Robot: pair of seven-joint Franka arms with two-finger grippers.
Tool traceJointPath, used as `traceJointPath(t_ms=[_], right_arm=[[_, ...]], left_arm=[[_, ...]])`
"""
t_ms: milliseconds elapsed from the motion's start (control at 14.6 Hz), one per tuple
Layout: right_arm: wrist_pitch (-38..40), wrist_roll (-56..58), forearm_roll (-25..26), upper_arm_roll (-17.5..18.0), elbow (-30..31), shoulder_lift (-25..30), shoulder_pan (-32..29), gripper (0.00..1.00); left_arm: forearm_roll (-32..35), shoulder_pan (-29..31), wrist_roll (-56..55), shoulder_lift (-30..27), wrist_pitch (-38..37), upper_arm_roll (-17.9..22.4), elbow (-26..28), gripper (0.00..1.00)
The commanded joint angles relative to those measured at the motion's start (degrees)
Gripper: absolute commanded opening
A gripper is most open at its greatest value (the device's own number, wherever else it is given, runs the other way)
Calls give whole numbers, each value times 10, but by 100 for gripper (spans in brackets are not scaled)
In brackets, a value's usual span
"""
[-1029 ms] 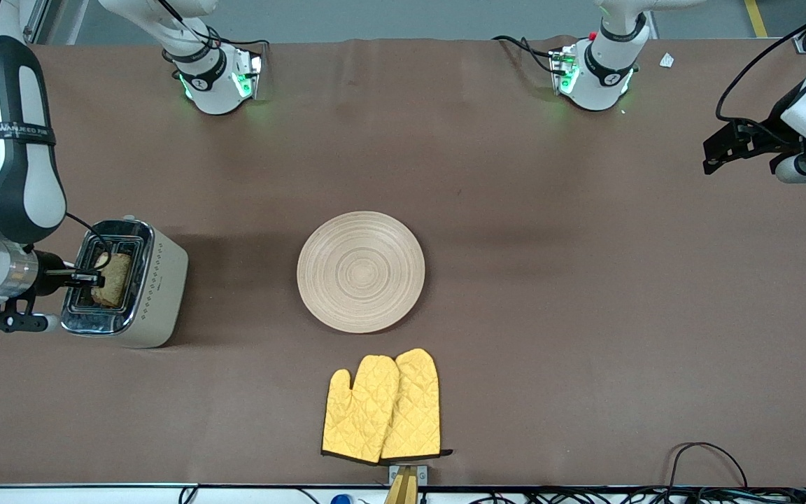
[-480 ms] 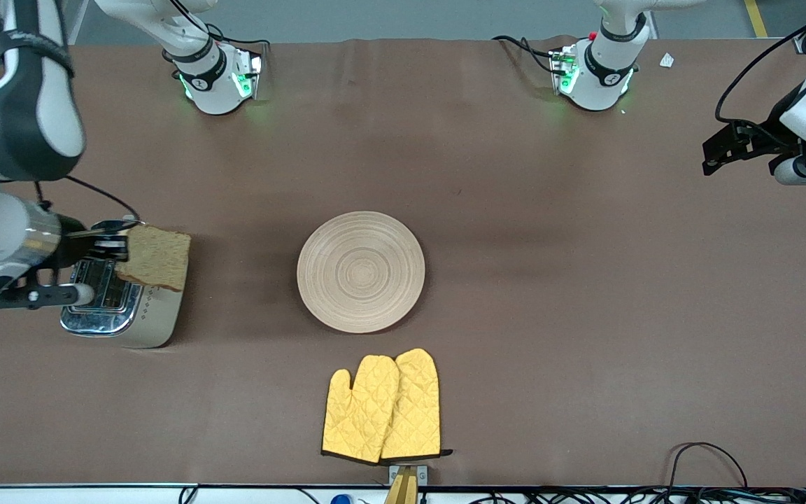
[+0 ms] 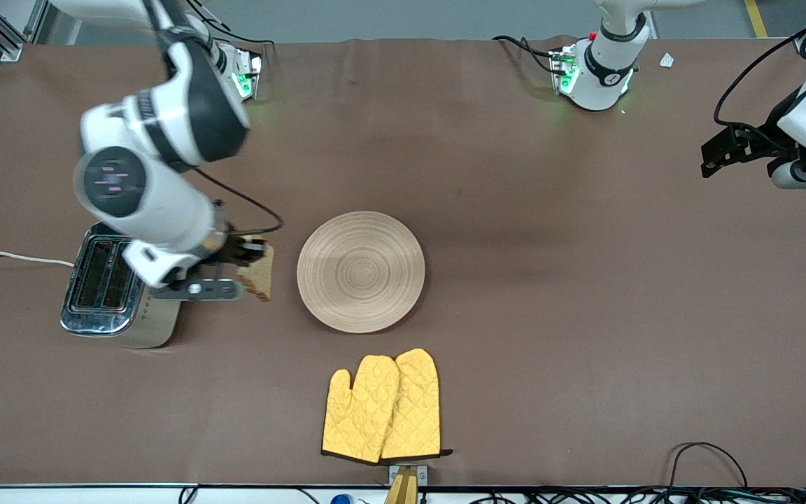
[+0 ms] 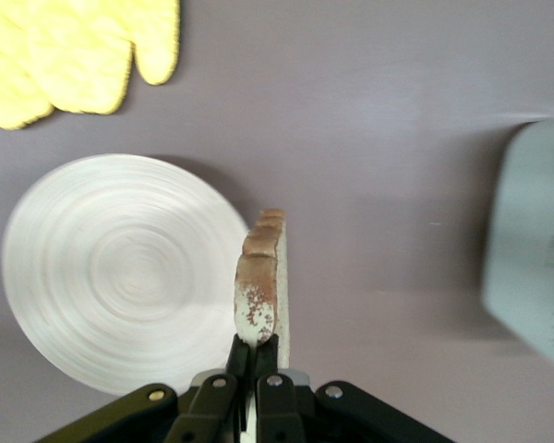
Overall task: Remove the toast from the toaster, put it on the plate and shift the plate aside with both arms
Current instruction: 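Carry the bread slice with the right gripper over the wooden plate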
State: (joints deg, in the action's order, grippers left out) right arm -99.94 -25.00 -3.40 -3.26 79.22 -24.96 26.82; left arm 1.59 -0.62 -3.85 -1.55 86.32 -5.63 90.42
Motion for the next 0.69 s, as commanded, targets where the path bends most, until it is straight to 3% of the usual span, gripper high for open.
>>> traceJointPath(t_ms=[0, 206, 412, 618], right_arm=[[-33, -73, -7, -7, 0, -31, 41, 4], [-66, -133, -16, -7, 0, -55, 68, 5], [-89, -156, -44, -7, 0, -73, 83, 16], [-99, -179, -44, -7, 0, -80, 87, 64]], left_arm=[[10, 1, 3, 11, -7, -1, -21, 100], [10, 1, 3, 12, -7, -1, -21, 100], [11, 1, 2, 12, -7, 2, -21, 100], [10, 2, -1, 13, -6, 3, -21, 100]])
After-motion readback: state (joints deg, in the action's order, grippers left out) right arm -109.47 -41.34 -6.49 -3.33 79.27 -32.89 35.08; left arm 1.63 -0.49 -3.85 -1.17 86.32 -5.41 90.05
